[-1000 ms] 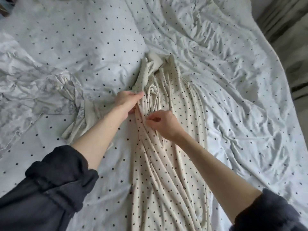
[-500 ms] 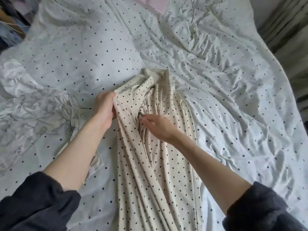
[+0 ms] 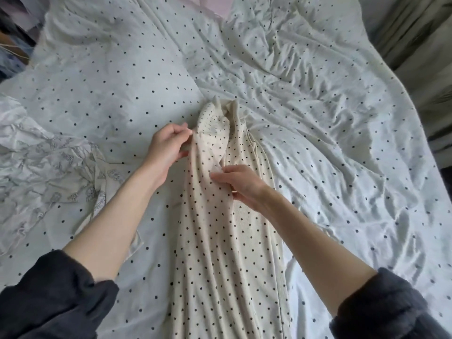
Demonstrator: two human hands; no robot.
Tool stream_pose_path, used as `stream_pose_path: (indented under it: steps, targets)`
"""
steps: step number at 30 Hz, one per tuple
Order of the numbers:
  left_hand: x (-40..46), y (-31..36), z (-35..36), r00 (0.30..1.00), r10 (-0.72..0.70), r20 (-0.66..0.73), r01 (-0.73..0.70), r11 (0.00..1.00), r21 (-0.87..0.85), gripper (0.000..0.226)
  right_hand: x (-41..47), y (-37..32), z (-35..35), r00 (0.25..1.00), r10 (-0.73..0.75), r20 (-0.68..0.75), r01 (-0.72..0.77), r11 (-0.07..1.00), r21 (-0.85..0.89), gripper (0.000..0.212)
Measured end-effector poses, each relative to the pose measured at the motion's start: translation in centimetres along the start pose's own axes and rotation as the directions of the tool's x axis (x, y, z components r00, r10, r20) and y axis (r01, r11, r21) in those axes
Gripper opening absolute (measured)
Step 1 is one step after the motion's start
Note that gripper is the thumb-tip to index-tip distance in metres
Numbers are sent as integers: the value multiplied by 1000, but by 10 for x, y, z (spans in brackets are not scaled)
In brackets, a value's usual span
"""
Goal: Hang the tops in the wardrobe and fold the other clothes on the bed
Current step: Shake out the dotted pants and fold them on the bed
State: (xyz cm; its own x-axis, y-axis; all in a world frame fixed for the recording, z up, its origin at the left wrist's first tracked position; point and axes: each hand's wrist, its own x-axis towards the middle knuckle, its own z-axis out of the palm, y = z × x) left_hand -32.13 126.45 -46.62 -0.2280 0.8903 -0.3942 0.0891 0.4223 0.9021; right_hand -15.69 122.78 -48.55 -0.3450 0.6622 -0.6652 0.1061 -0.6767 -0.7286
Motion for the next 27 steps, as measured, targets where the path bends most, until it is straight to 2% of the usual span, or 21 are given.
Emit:
stream_pose_path:
  steps: [4,6,8,10,11,13,15,17,19,21,23,24,27]
  targets:
    - [-6,-20,-1,995,-38,90,7,945,327,21,-8,3,-20,981,18,-196,4,994,111,9]
    - [-10,-35,3,996,-67,61,35,906,421,23,-12,9,-32,954,41,-298,-4,992,124,12]
    - [-16,-47,8,997,-82,-13,81,918,389,23,-14,13,-42,939,82,-333,-18,981,192,10]
    - [-17,-53,8,989,-117,-94,139,949,282,5,-12,11,-45,952,134,-276,-58,962,268,10]
    - [-17,-54,7,982,-150,-115,171,964,205,11,-10,7,-44,961,160,-227,-92,955,282,14]
    - [-15,-54,4,958,-266,-109,272,962,37,19,-4,-2,-39,972,182,-147,-137,952,274,24]
    - [-16,-52,0,931,-359,-75,356,933,-42,10,1,-11,-34,977,124,-172,-81,968,238,21]
    - [-16,-52,-3,926,-371,-68,370,928,-33,4,1,-15,-37,952,-34,-304,89,982,167,6]
    - [-15,-53,-3,944,-319,-90,322,947,21,6,-5,-7,-49,891,-141,-431,191,979,74,17]
    - [-15,-54,0,951,-300,-70,303,952,41,6,-14,14,-64,864,-68,-500,86,996,13,21]
    - [-13,-55,4,950,-307,-49,310,948,75,18,-19,30,-75,877,85,-473,-120,992,-44,18]
    - [-8,-55,6,948,-311,-63,316,944,97,20,-16,31,-78,885,130,-447,-175,983,-61,18]
    - [7,-55,11,948,-292,-123,308,941,141,18,7,11,-83,889,115,-443,-154,987,-54,30]
